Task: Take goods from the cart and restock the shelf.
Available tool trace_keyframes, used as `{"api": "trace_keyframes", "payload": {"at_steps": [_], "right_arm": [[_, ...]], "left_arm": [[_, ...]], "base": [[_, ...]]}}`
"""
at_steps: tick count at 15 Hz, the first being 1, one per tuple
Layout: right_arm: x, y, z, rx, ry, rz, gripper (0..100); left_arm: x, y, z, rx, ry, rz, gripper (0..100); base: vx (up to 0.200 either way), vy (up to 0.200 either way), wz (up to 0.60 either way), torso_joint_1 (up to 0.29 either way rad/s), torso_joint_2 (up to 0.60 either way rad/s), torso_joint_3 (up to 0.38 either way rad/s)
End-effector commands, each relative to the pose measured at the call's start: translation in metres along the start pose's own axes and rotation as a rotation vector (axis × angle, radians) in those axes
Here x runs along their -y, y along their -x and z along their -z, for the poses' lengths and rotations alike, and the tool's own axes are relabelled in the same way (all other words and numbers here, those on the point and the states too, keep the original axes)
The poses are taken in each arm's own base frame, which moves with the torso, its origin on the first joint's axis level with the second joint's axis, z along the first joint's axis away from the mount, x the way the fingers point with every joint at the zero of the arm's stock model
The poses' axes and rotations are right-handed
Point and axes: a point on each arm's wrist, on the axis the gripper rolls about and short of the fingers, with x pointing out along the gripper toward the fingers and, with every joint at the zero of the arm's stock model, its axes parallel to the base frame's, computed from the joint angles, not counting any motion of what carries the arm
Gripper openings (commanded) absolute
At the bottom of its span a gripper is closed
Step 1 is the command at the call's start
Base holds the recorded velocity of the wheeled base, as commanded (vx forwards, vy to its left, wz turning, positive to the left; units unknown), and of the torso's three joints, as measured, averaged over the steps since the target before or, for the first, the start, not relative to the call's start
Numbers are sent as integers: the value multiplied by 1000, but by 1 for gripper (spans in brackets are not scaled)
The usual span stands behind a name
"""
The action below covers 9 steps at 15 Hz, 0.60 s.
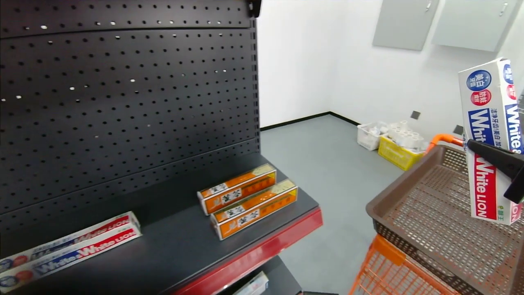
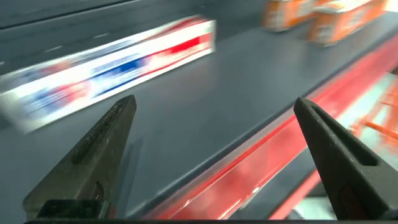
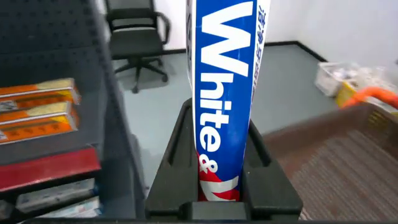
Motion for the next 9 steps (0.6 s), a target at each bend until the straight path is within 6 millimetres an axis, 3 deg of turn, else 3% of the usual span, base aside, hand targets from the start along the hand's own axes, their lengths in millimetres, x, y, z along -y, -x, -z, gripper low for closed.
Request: {"api": "trace_keyframes", "payload": {"at_steps": [1,9], "right_arm": [[0,-1,1,-5,0,-2,0],[-1,1,7,-22,-2,-11,0]], "left_arm": [[0,0,0,0,0,-1,100],[0,0,0,0,0,-1,100]], "base": [[0,0,600,2,2,7],[0,0,600,2,4,2]]}}
